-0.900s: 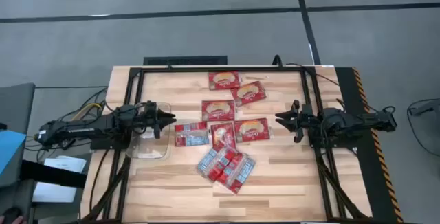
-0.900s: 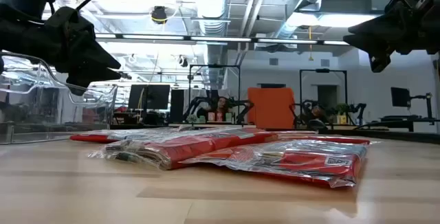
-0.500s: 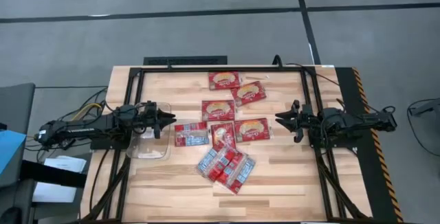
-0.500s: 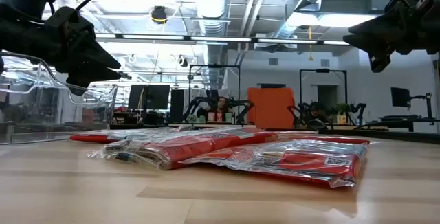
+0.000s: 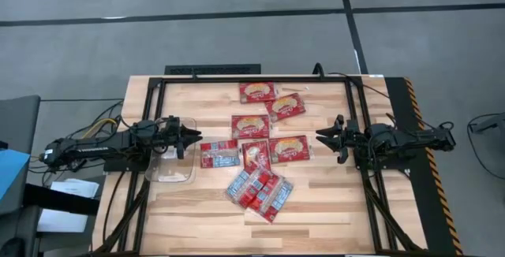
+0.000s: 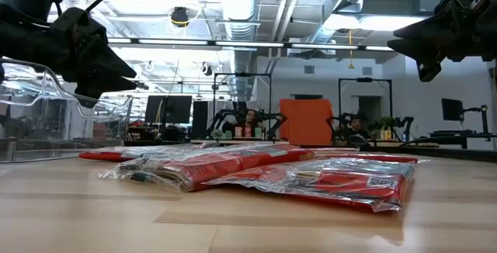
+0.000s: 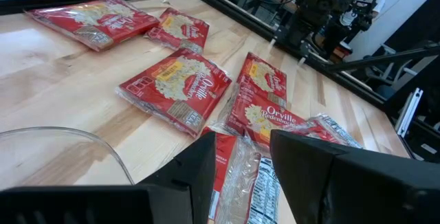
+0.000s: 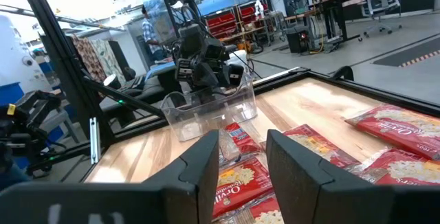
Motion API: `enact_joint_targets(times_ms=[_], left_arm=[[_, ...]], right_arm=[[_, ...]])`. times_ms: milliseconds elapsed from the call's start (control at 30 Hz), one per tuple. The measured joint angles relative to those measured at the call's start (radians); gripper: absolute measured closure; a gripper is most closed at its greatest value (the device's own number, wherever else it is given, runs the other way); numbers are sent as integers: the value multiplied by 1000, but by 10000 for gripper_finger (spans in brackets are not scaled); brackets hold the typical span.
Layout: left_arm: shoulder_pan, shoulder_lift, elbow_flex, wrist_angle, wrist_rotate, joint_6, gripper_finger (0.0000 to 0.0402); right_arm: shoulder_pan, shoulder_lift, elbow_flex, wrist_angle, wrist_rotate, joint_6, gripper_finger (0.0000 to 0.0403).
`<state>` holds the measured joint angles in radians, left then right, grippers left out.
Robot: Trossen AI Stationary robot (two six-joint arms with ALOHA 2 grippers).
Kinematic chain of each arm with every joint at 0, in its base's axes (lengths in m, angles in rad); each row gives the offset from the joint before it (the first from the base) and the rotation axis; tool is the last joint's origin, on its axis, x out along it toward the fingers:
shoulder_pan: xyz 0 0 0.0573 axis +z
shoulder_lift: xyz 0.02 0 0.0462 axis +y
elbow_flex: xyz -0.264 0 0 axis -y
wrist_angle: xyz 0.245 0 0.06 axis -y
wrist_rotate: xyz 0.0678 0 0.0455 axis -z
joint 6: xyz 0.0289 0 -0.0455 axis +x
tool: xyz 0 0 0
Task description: Sort popcorn bags into baskets
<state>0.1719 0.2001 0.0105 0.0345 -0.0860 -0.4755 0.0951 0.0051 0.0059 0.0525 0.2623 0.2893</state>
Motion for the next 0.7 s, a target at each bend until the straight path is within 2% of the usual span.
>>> enact_joint_targets(times_ms=[400,700], left_arm=[[-1,0,0,0,0,0,274],[-1,0,0,0,0,-9,274]], right_arm=[[0,0,0,0,0,0,269],[0,0,0,0,0,0,263]])
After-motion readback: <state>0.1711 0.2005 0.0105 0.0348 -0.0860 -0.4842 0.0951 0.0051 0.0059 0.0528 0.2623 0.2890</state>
